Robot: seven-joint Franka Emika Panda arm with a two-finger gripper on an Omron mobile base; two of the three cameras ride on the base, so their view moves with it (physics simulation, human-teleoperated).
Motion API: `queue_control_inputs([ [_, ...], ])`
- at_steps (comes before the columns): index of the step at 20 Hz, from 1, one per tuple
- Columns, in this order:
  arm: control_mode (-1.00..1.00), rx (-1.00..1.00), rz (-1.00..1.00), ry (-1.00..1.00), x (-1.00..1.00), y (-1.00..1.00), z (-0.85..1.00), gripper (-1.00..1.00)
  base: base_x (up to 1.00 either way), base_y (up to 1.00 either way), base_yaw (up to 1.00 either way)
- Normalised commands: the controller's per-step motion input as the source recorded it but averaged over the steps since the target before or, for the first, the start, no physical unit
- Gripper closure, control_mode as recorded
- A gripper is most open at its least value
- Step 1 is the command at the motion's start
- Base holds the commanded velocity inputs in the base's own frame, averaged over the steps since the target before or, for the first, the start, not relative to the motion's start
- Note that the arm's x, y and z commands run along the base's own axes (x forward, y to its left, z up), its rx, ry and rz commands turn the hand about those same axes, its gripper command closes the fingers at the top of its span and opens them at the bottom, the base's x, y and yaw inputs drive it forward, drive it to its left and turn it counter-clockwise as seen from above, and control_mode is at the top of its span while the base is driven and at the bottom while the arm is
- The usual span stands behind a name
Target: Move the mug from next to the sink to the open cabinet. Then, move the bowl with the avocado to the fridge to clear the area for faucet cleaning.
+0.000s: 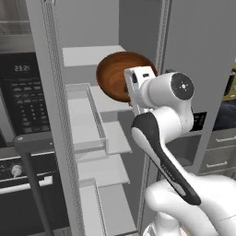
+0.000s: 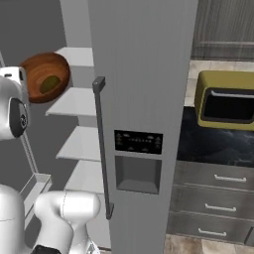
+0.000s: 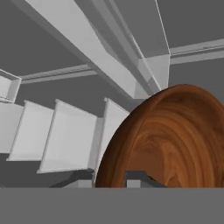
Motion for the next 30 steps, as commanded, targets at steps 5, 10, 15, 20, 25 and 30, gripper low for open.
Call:
queue_control_inputs([
  [5,-1.00,0.00,0.00,0.08,0.66,0.00,0.00,1.00,0.00,0.00,0.00],
  [10,-1.00,-0.01,0.00,0.01,0.51,0.00,0.12,1.00,0.00,0.00,0.00],
  [15,-1.00,0.00,0.00,-0.02,0.08,0.00,0.13,1.00,0.00,0.00,0.00],
  [20,-1.00,0.00,0.00,-0.06,0.08,0.00,0.22,1.00,0.00,0.00,0.00],
  [25,-1.00,0.00,0.00,-0.02,0.44,0.00,0.13,1.00,0.00,0.00,0.00],
  [30,-1.00,0.00,0.00,0.05,0.88,0.01,0.11,1.00,0.00,0.00,0.00],
])
